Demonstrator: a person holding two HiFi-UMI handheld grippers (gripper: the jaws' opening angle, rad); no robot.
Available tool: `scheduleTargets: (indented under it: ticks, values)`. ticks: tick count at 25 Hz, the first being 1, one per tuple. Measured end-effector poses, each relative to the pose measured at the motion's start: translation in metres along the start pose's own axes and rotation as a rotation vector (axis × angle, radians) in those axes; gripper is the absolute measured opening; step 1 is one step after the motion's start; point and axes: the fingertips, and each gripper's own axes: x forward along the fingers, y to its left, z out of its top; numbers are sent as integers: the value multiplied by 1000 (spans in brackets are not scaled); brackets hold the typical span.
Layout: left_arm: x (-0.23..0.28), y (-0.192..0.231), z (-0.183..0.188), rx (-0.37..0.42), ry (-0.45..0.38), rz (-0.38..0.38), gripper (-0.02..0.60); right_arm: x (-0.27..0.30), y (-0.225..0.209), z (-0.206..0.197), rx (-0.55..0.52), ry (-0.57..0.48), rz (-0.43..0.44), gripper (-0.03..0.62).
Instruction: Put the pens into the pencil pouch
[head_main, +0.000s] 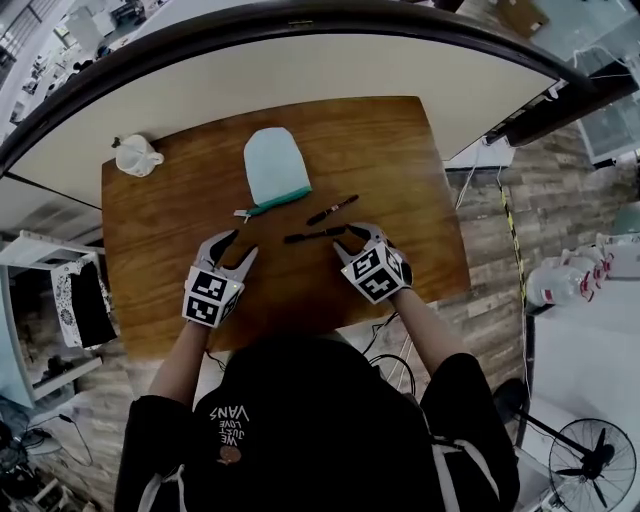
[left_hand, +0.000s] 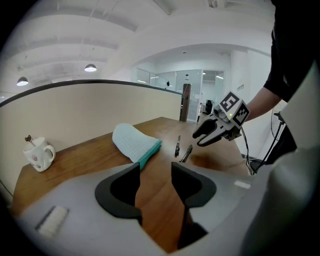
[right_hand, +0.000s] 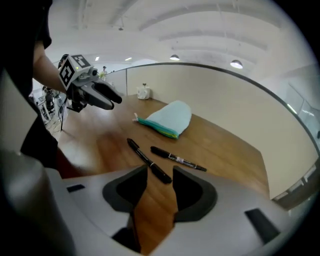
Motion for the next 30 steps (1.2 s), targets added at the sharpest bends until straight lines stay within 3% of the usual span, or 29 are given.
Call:
scheduleTargets:
  ticks: [9, 14, 16, 21, 27, 30]
  values:
    - [27, 9, 5, 66, 54, -12, 183, 29, 14, -1, -205, 13, 262, 149]
    - [43, 13, 16, 114, 67, -34, 186, 36, 21, -8, -230, 50, 325, 147]
    - [51, 17, 16, 127, 82, -41, 186, 36, 26, -9, -242, 45, 337, 95]
    - [74, 22, 11, 199, 138, -62, 186, 34, 26, -10, -163, 9, 284, 75]
    - [101, 22, 9, 403, 189, -75, 186, 27, 29, -13, -47, 5, 152, 72]
    - [113, 24, 8, 464, 194, -81, 186, 19, 33, -15, 58, -11, 86, 71]
